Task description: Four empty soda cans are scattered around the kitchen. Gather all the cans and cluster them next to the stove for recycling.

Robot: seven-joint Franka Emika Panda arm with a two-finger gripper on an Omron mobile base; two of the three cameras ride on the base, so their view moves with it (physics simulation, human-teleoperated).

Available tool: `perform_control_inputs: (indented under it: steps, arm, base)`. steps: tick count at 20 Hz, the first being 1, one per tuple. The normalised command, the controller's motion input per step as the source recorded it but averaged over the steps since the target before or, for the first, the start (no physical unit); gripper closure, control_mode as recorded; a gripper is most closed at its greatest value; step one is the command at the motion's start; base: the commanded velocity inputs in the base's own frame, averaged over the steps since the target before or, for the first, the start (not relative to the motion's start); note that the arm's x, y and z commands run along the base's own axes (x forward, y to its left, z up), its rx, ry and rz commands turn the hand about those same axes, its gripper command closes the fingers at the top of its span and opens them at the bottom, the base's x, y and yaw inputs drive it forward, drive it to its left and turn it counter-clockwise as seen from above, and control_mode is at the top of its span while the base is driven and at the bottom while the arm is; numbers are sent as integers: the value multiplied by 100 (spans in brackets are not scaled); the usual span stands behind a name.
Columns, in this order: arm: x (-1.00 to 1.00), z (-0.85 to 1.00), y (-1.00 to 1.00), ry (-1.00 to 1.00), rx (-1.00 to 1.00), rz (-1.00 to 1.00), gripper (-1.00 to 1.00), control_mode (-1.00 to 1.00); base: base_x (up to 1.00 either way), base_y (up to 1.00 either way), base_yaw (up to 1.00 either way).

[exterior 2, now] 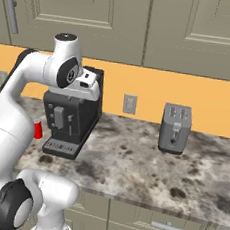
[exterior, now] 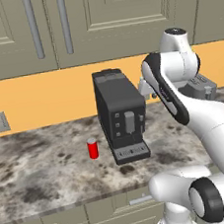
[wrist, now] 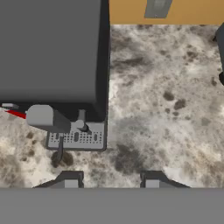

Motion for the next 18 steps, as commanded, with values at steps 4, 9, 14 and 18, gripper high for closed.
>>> perform_control_inputs:
  steps: [4, 9, 14, 18]
  arm:
    - [-12, 0, 6, -4, 1, 0, -100, -100]
    - [-20, 0, 23, -14, 0, 0, -100, -100]
    - [-16, -5, 32, -2, 0, -7, -100, -100]
    - [-5, -8, 34, 2, 1, -16, -100, -100]
  base:
    - [0, 0, 0]
    - [0, 0, 0]
    - [0, 0, 0]
    - [0, 0, 0]
